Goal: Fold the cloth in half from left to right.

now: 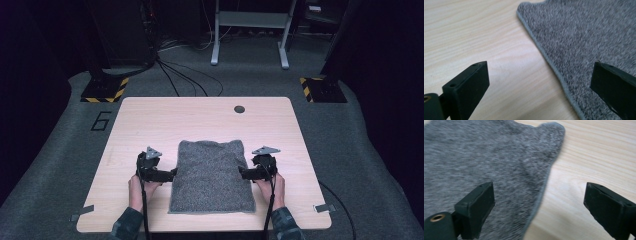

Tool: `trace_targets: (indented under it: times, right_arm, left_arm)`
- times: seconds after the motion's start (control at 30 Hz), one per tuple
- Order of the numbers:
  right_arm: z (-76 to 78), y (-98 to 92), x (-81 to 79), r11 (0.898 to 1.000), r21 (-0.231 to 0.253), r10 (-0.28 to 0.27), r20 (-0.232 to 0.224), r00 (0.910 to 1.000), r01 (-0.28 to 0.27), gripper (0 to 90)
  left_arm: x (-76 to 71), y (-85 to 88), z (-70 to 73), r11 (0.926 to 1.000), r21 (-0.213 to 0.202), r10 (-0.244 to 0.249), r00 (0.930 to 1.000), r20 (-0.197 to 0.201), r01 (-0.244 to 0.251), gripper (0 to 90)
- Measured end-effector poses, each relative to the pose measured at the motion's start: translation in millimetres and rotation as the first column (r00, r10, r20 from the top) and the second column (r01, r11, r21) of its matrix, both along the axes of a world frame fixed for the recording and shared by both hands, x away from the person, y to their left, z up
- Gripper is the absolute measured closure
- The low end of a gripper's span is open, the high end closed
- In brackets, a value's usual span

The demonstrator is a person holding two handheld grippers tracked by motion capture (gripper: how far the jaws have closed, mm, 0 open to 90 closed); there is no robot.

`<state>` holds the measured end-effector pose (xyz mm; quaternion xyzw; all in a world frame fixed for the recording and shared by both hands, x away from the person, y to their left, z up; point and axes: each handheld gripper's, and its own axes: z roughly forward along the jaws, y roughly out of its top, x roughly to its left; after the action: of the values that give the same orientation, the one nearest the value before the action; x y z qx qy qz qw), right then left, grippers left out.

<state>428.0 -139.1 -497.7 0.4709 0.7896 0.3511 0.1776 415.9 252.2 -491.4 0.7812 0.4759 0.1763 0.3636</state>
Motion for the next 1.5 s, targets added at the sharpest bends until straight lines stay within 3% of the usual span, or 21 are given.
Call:
trace_targets:
  times: [0.1,0.23,0.37,0.57,0.77,0.87,0.93,0.97,1.2,1.23,1.27,1.43,1.5]
  right_arm:
    - [5.2,6.1,-8.0,0.999,0.007,0.036,0.0,0.9993,-0.036,4.1]
    - [10.8,22.1,-20.6,0.996,0.022,0.087,-0.001,0.9962,-0.086,0.3]
    - [15.6,45.1,-33.8,0.988,0.011,0.155,0.004,0.9879,-0.155,0.0]
    - [17.9,82.1,-52.3,0.963,0.005,0.268,0.018,0.9634,-0.268,0.0]
    - [15.4,112.8,-62.5,0.942,0.01,0.335,-0.011,0.9421,-0.335,0.0]
    - [12.5,125.1,-64.7,0.928,0.006,0.372,0.004,0.928,-0.373,0.0]
    - [12.4,133.3,-68.3,0.925,0.008,0.381,-0.013,0.9245,-0.381,0.0]
    - [11.7,137.0,-68.9,0.919,0.006,0.395,0.004,0.9186,-0.395,0.0]
    - [9.0,170.2,-82.4,0.876,-0.01,0.483,-0.015,0.8757,-0.483,2.8]
    - [7.6,176.9,-85.1,0.87,-0.006,0.493,-0.019,0.87,-0.493,4.7]
    - [6.2,181.9,-86.5,0.859,-0.012,0.512,-0.021,0.8587,-0.512,6.7]
    - [-3.9,206.8,-94.4,0.831,-0.026,0.556,-0.031,0.8309,-0.556,17.9]
    - [-5.9,215.0,-97.9,0.811,-0.041,0.582,-0.046,0.8115,-0.584,26.3]
  left_arm:
    - [5.7,1.1,3.2,1.0,0.003,-0.001,0.9998,0.018,0.001,0.1]
    - [18.4,3.1,2.9,0.9991,-0.041,-0.004,1.0,0.007,0.004,0.0]
    - [30.0,2.9,2.2,0.9983,-0.057,-0.014,0.9997,-0.02,0.013,0.0]
    - [45.2,-2.4,-1.1,0.9985,-0.051,-0.021,0.9996,-0.021,0.02,0.0]
    - [61.5,-4.4,-5.6,0.9981,-0.059,-0.02,0.9995,-0.026,0.018,0.4]
    - [70.5,-5.6,-8.8,0.9968,-0.078,-0.019,0.9992,-0.034,0.017,0.5]
    - [76.0,-7.1,-9.5,0.9968,-0.079,-0.017,0.9992,-0.036,0.014,0.6]
    - [79.1,-7.8,-9.8,0.9972,-0.072,-0.021,0.999,-0.04,0.018,1.2]
    - [101.7,-11.0,-10.9,0.9972,-0.075,-0.009,0.9985,-0.054,0.005,5.7]
    - [103.2,-12.2,-11.5,0.9972,-0.075,0.004,0.9993,-0.038,-0.007,7.0]
    - [105.3,-12.6,-11.4,0.9979,-0.065,-0.005,0.9992,-0.041,0.002,9.4]
    - [110.8,-18.0,-16.0,0.9985,-0.047,-0.028,0.9991,-0.031,0.027,17.3]
    - [112.7,-19.4,-18.4,0.9986,-0.044,-0.031,0.9992,-0.025,0.029,21.6]
